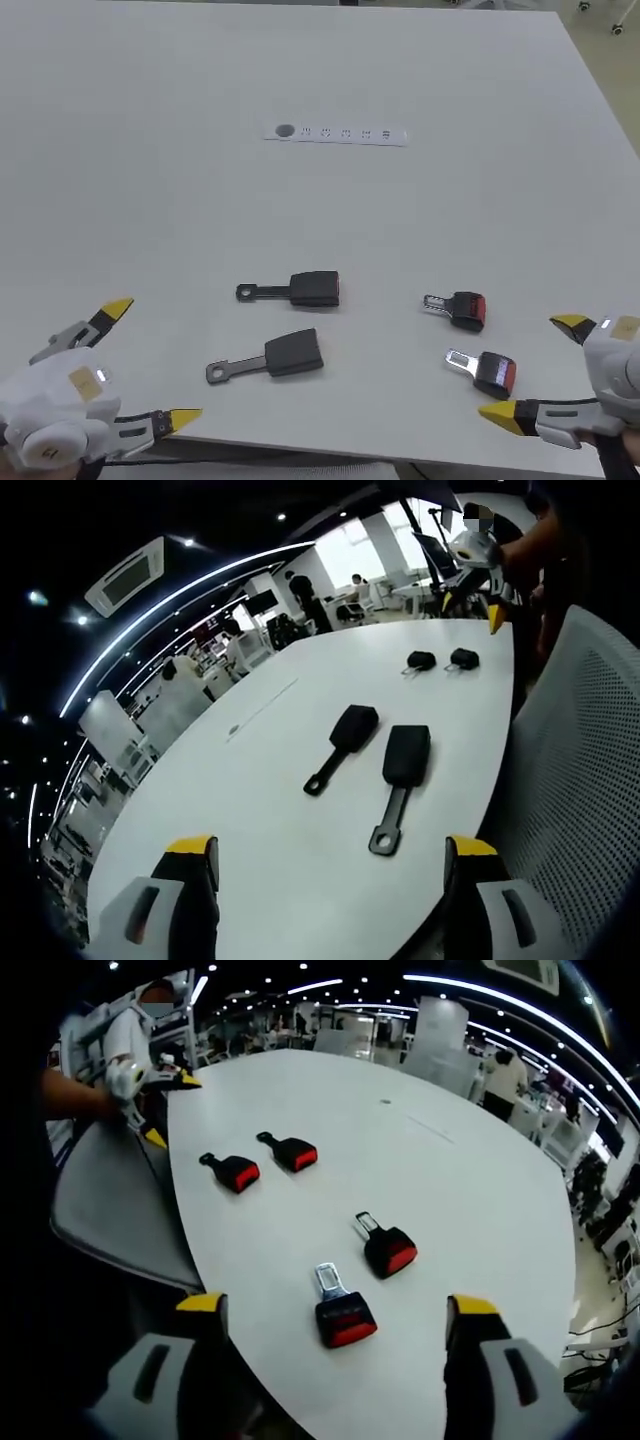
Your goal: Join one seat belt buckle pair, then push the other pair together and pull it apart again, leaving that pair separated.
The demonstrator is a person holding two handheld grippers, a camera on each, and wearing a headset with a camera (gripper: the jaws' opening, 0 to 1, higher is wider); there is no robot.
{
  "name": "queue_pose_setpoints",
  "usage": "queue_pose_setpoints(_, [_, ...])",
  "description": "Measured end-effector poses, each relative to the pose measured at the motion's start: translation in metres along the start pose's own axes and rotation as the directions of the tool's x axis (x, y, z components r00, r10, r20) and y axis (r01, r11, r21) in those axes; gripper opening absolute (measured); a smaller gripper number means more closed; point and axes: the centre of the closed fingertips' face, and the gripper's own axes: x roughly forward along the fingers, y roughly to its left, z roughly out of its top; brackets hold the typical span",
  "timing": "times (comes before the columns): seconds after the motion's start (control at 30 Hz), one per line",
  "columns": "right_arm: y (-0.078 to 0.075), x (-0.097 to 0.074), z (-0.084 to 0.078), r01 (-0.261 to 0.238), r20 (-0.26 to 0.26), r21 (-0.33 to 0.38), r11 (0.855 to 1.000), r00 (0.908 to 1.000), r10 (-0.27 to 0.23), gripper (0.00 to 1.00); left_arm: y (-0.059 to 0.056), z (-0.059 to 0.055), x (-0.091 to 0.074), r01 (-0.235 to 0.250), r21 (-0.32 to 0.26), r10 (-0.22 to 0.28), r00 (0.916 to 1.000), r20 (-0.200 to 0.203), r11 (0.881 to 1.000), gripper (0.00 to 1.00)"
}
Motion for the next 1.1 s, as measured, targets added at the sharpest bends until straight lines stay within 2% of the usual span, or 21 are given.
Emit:
queue_pose_setpoints(0.03, [0.0, 0.0, 0.002, -0.004, 0.004, 0.002, 1.0, 1.0, 0.004, 0.9, 0.003, 0.001, -0.001, -0.004, -0.013, 0.004, 1.0, 0.007, 1.0, 0.95])
queue_pose_setpoints(0.1, [0.001, -0.001, 0.004, -0.012, 0.002, 0.002, 1.0, 0.9999, 0.012, 0.87, 0.004, -0.003, 0.002, 0.002, -0.017, -0.003, 1.0, -0.005, 1.0, 0.96])
queue_pose_setpoints(0.17, [-0.002, -0.002, 0.007, 0.004, 0.008, -0.028, 1.0, 1.0, -0.004, 0.87, -0.001, -0.007, 0.003, 0.022, -0.02, -0.022, 0.9995, -0.023, 1.0, 0.98])
queue_pose_setpoints(0.3, [-0.005, -0.004, 0.004, 0.003, 0.01, -0.016, 1.0, 0.9999, -0.003, 0.83, -0.007, -0.005, 0.003, 0.049, -0.007, -0.05, 0.9987, -0.012, 0.999, 0.98])
queue_pose_setpoints(0.33, [-0.005, -0.004, 0.004, 0.003, 0.018, -0.017, 1.0, 0.9998, -0.002, 0.84, -0.011, -0.006, 0.003, 0.077, 0.003, -0.077, 0.9968, -0.021, 0.997, 0.98])
queue_pose_setpoints(0.37, [-0.004, -0.004, 0.003, -0.004, 0.018, -0.029, 1.0, 0.9998, 0.004, 0.84, -0.013, -0.011, 0.003, 0.097, 0.06, -0.094, 0.9945, -0.046, 0.994, 1.0])
queue_pose_setpoints(0.4, [-0.004, -0.004, 0.001, 0.0, 0.014, -0.056, 0.998, 0.9999, 0.001, 0.86, -0.014, -0.013, 0.002, 0.101, 0.057, -0.098, 0.9938, -0.053, 0.993, 1.0])
queue_pose_setpoints(0.47, [-0.005, -0.006, 0.001, 0.016, 0.023, -0.07, 0.997, 0.9996, -0.015, 0.9, -0.017, -0.013, 0.002, 0.119, -0.01, -0.119, 0.9917, -0.049, 0.993, 1.0])
queue_pose_setpoints(0.6, [-0.008, -0.007, 0.001, 0.031, 0.041, -0.061, 0.998, 0.9987, -0.029, 1.0, -0.016, -0.011, 0.003, 0.137, -0.039, -0.138, 0.9893, -0.046, 0.99, 1.0])
queue_pose_setpoints(0.7, [-0.01, -0.008, 0.0, 0.047, 0.055, -0.08, 0.996, 0.9976, -0.042, 1.0, -0.015, -0.012, 0.003, 0.14, -0.032, -0.142, 0.9881, -0.06, 0.99, 1.0])
queue_pose_setpoints(0.77, [-0.012, -0.008, 0.0, 0.047, 0.059, -0.071, 0.996, 0.9973, -0.043, 1.0, -0.016, -0.011, 0.002, 0.16, -0.008, -0.16, 0.9844, -0.073, 0.987, 1.0])
queue_pose_setpoints(0.83, [-0.015, -0.007, 0.0, 0.038, 0.053, -0.069, 0.997, 0.998, -0.035, 0.96, -0.016, -0.008, 0.004, 0.168, -0.005, -0.168, 0.9827, -0.078, 0.986, 1.0])
queue_pose_setpoints(0.9, [-0.013, -0.002, -0.002, -0.002, 0.034, -0.043, 0.999, 0.9994, 0.004, 0.9, -0.018, -0.004, 0.008, 0.177, -0.043, -0.18, 0.9802, -0.081, 0.983, 0.99])
queue_pose_setpoints(1.03, [-0.012, 0.005, -0.009, -0.022, -0.006, -0.059, 0.998, 0.9997, 0.022, 0.83, -0.02, 0.004, 0.02, 0.18, -0.037, -0.183, 0.9793, -0.087, 0.983, 0.95])
queue_pose_setpoints(1.1, [-0.013, 0.006, -0.009, -0.024, -0.008, -0.052, 0.998, 0.9997, 0.023, 0.82, -0.02, 0.008, 0.023, 0.185, -0.041, -0.188, 0.9776, -0.094, 0.982, 0.89])
